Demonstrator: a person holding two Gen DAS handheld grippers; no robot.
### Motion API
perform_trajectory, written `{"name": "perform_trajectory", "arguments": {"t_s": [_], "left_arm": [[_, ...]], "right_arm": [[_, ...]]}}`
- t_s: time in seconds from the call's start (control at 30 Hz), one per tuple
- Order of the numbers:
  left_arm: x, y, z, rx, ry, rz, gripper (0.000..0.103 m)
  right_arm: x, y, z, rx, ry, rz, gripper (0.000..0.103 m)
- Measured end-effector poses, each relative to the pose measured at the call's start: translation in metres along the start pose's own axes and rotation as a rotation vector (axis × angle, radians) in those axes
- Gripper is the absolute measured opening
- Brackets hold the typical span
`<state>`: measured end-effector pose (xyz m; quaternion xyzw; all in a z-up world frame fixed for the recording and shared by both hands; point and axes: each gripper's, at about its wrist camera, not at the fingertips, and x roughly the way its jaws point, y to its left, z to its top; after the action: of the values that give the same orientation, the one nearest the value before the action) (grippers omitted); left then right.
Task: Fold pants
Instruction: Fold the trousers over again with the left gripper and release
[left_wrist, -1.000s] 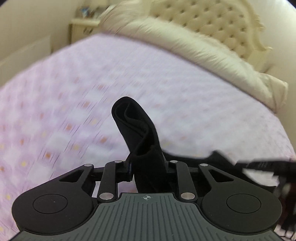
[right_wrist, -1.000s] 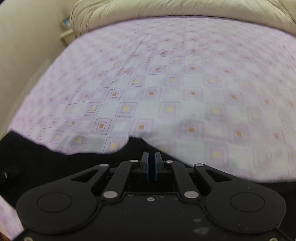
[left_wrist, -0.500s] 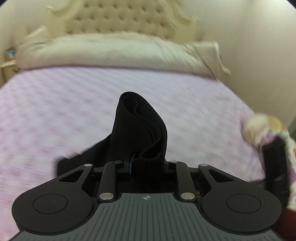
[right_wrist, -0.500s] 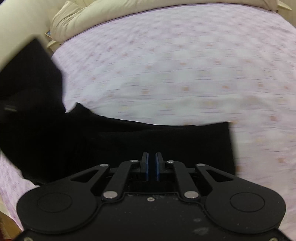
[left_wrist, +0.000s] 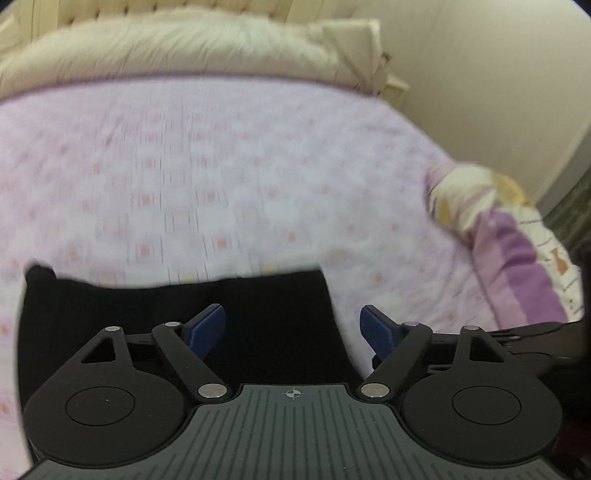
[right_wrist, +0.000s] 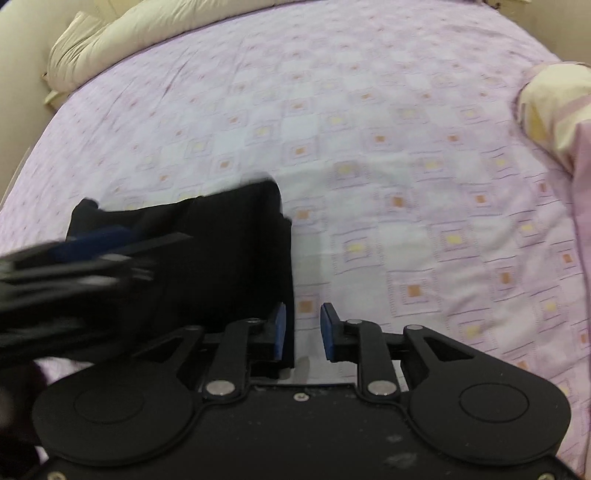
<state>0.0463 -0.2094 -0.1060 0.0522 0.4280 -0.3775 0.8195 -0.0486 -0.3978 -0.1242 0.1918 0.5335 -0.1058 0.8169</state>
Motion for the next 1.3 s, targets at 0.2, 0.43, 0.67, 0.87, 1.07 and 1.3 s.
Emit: {"name": "perform_trajectory", "arguments": {"t_s": [0.2,0.43,0.67,0.87,1.07,1.3], "left_arm": [[-0.031,0.021,0.0,0.034,-0.035,0.012,0.089],[0.005,0.11,-0.017,-0.11,0.146,0.226,0.089],[0.026,0.16,-0.06,-0.274,0.33,0.217,0.099],[0.04,0.149,-0.054,-0.244,0.379,0.25,0.103],[0.05,0.143,-0.053,-0.239,0.386,0.277,0.103],[0.052,0.142,-0.054,-0.246,0.388,0.282,0.103]], "right_arm": [[-0.006,0.006,0.01,0.005,-0.076,-0.007,0.044],[0.039,0.032,0.022,-0.009,0.005,-0.02,0.056],[0.057,0.04,0.007,0.016,0.12,-0.066,0.048],[0.064,0.02,0.009,0.141,0.162,-0.047,0.063],[0.07,0.022,0.012,0.092,0.164,-0.062,0.07],[0.075,0.021,0.013,0.088,0.17,-0.082,0.084]]}}
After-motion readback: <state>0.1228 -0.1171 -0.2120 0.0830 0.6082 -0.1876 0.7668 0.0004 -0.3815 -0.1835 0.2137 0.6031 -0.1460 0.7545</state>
